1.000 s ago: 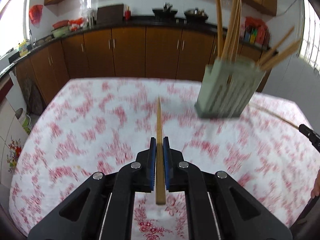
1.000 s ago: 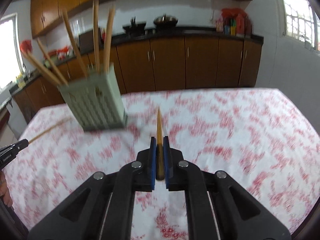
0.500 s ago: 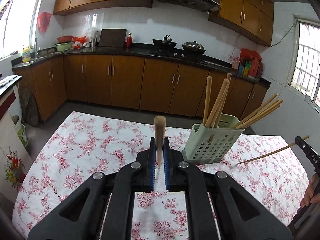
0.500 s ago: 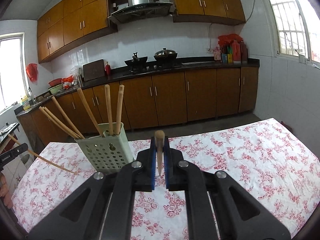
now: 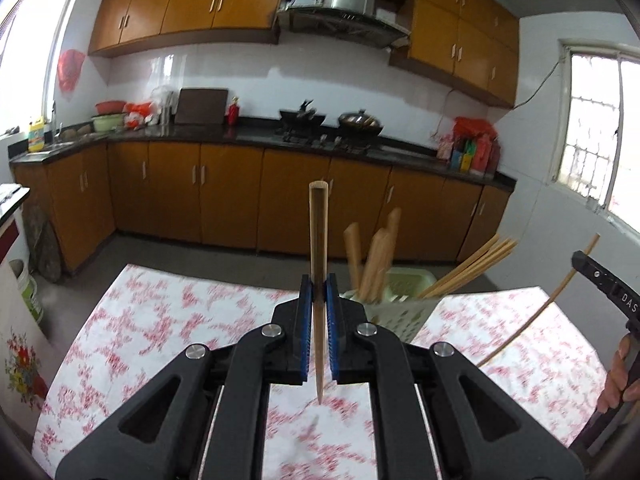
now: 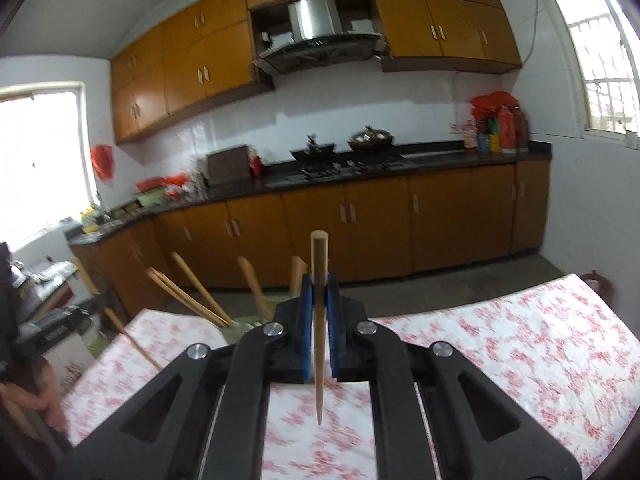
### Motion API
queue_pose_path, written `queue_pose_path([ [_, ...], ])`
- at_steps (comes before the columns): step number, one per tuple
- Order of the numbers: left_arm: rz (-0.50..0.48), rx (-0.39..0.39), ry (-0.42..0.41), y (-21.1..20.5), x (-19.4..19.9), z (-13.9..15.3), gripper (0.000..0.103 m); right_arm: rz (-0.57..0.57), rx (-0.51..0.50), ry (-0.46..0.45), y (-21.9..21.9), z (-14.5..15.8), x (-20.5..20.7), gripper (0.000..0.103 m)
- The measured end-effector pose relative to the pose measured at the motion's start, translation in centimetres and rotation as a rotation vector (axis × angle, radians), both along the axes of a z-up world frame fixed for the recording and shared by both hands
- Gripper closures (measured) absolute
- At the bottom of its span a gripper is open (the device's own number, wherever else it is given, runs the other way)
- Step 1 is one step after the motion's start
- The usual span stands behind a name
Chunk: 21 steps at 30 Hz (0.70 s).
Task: Organize utensils
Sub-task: 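Drop the chopsticks into the green holder from both tools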
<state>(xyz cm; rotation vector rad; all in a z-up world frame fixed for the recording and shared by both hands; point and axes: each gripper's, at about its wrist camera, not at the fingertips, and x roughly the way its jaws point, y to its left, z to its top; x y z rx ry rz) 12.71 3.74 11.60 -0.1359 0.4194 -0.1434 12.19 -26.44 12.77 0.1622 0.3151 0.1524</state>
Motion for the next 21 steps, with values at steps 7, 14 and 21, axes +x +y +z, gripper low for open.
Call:
queue_pose_path([
  [7,-0.027,-0.054,-0.122,-2.6,0.9,4.7,0.096,0.083,0.05,-0.145,2.4,5.7,0.0,0.095],
  [14,0.022,-0.086,-0.23,-4.4,3.5,7.6,0.096,0.059,0.093,-0.244,3.1,8.6,2.9,0.095],
  [21,0.064,-0.088,-0.196,-4.9,6.7,4.9,0.096,0.009,0.067,-0.175,2.9,6.0,7.7,0.095],
])
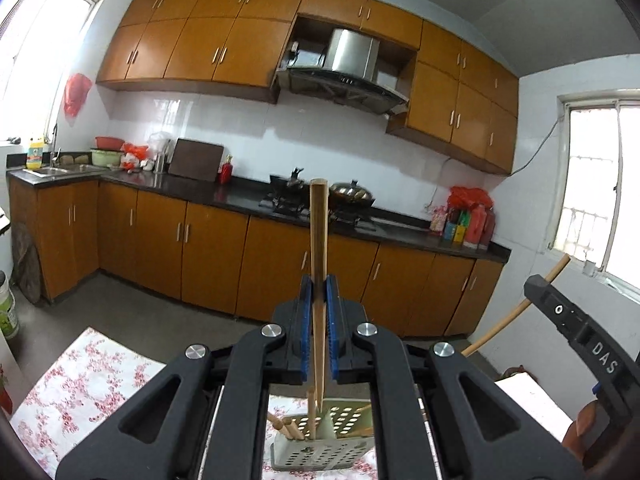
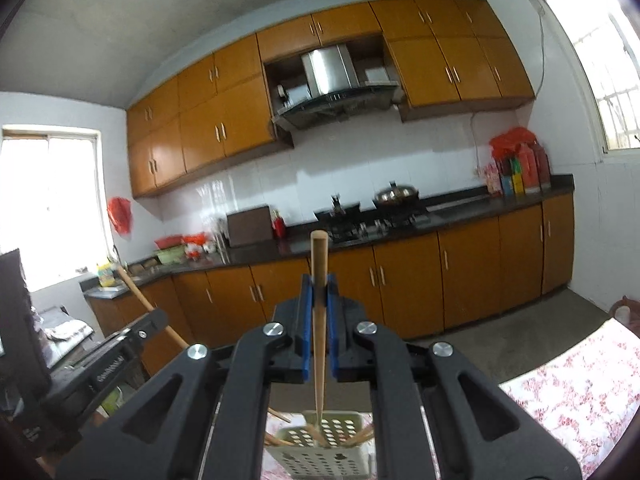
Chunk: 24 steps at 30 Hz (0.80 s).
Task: Organize utensils
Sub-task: 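Drop the chopsticks into the green holder from both tools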
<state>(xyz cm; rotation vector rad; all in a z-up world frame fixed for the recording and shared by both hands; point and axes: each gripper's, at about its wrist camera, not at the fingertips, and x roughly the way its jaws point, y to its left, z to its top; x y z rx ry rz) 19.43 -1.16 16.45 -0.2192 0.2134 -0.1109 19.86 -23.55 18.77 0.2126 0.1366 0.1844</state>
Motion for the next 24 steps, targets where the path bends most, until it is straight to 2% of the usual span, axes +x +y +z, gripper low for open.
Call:
queue_pose_path([
  [4,-0.007,0.011,0.031,-0.1,0.8,-1.5,0.096,-0.006,-0.019,0.045,0.2,-1.9,1.7,0.095],
  [11,-0.03,0.019,0.081,-0.2,1.7,-2.4,0.096,0.005,-0.05,0.104,1.2,-3.9,3.3,0.094],
  [13,-0.033,0.02,0.095,-0.3,1.8,-2.6,0.095,-0.001,-0.053,0.106,1.3,-4.0,3.2,0.091],
  [15,-0.035,0.022,0.095,-0.2,1.8,-2.6,0.095,-0.002,-0.052,0.105,1.3,-4.2,2.9,0.08],
  [18,-0.032,0.017,0.094,-0.1,1.7,-2.5,0.094,-0.012,-0.041,0.097,1.0,-3.9,2.4,0.078],
  [19,-0.031,0.013,0.092,0.1,1.5,-2.4,0.091,-0.013,-0.039,0.095,0.8,-3.9,2.4,0.077],
  [22,-0.021,0.006,0.077,0.4,0.9,-2.0,0.072,-0.023,-0.041,0.088,0.5,-3.6,1.8,0.07],
  [24,-0.016,0.004,0.067,0.7,0.3,-1.6,0.071,-0.027,-0.045,0.084,0.3,-3.5,1.2,0.065],
])
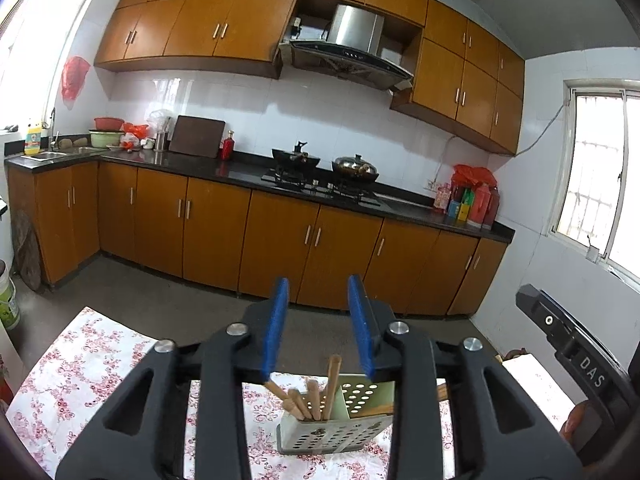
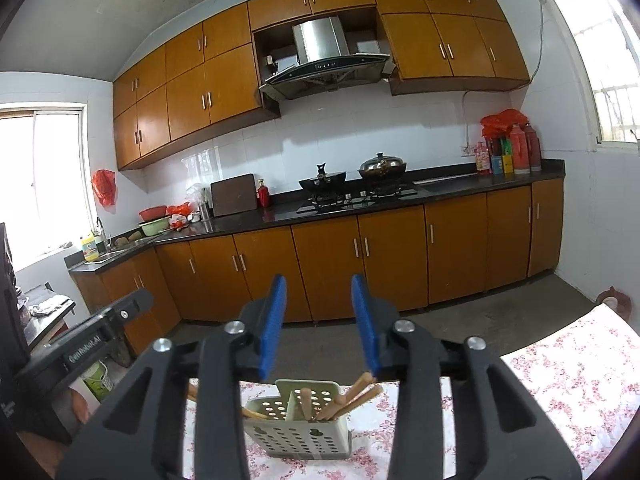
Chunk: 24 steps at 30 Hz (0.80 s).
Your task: Organize utensils
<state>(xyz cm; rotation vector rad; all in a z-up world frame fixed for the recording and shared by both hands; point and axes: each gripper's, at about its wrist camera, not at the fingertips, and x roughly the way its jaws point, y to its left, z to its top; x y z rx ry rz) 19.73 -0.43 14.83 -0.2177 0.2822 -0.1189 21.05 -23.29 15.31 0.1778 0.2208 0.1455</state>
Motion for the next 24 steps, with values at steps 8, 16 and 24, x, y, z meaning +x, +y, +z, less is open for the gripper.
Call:
queue_pose_path([
  [8,0.017,0.012,-0.023,1.6,-2.8,0.9,0.064,-0.015,-0.011,-0.017,-0.9,0.2,-3.8,0.047],
  [16,0.05,0.124,-0.075,3.4,-8.1,-0.5,0.026,-0.014,-0.056,-0.04,-0.6,-1.4,-9.5,0.004],
  [24,0.058,0.205,-0.117,3.1,-12.7,-2.7,0.002,-0.065,-0.113,-0.007,0.6,-4.4,-13.8,0.004],
])
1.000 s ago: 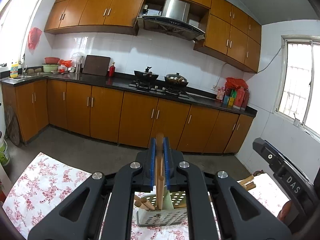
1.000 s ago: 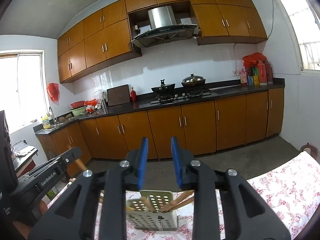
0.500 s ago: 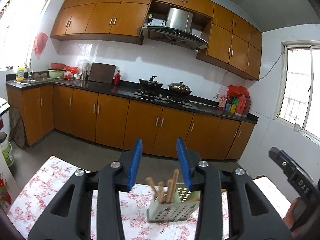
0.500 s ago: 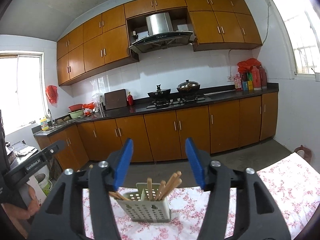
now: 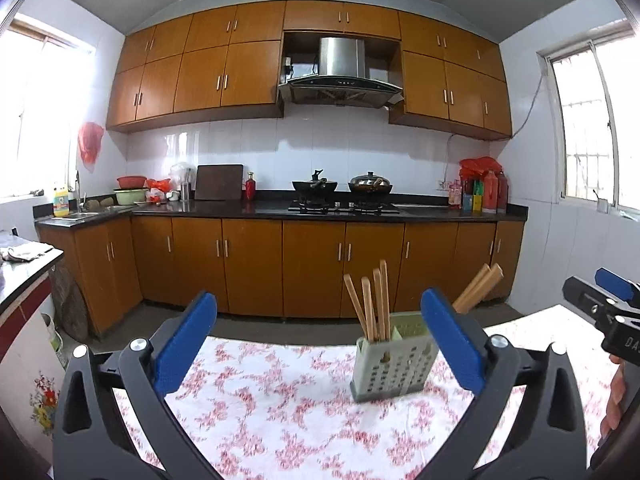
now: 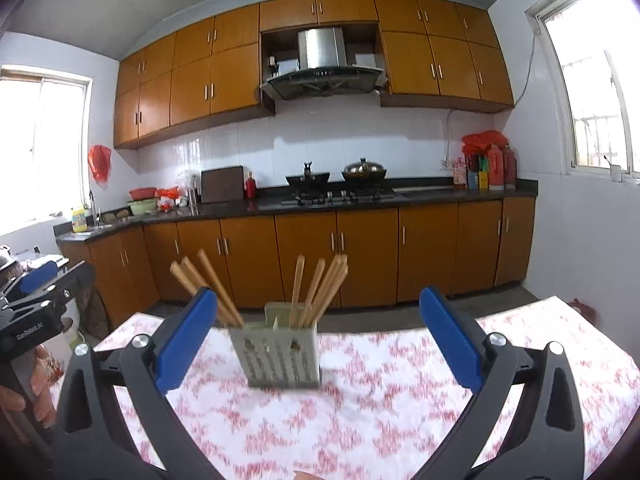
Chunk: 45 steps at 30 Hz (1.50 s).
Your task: Organize utensils
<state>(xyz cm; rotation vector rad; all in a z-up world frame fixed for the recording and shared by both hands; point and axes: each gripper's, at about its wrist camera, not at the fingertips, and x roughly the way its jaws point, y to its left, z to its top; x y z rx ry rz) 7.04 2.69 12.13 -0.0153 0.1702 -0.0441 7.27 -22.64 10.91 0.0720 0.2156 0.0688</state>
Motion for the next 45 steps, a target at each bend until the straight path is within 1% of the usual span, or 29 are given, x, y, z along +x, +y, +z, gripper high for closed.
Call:
queue_pose_path([
  [6,0.039,0.025,0.051,-0.5,-2.1,-3.3,0.002,-0.002,-0.026,0.031,1.1,-2.6,-2.4,0.004],
  [11,0.052,0.019,0.086,-0.2,-3.5,-5.9,0.002,0.002,-0.06,0.052,1.8,-4.9,-3.9,0.004],
  [14,0.058,0.016,0.089,-0.2,-4.3,-6.9,0.002,0.0,-0.074,0.065,2.0,-6.3,-4.5,0.004],
  [17,0.066,0.032,0.084,-0.4,-5.2,-7.9,0.002,-0.014,-0.089,0.065,2.2,-7.5,-5.2,0.004],
  [25,0.062,0.065,0.124,-1.1,-6.0,-10.2,0.002,-0.036,-0.07,0.099,1.4,-9.7,-5.6,0.004],
  [31,0.067,0.059,0.14,-1.1,-6.3,-11.0,0.002,-0.04,-0.077,0.103,1.5,-10.6,-6.0,0.004],
  [45,0.063,0.041,0.145,-1.0,-6.5,-11.1,0.002,-0.033,-0.079,0.11,1.7,-10.9,-5.8,0.004],
])
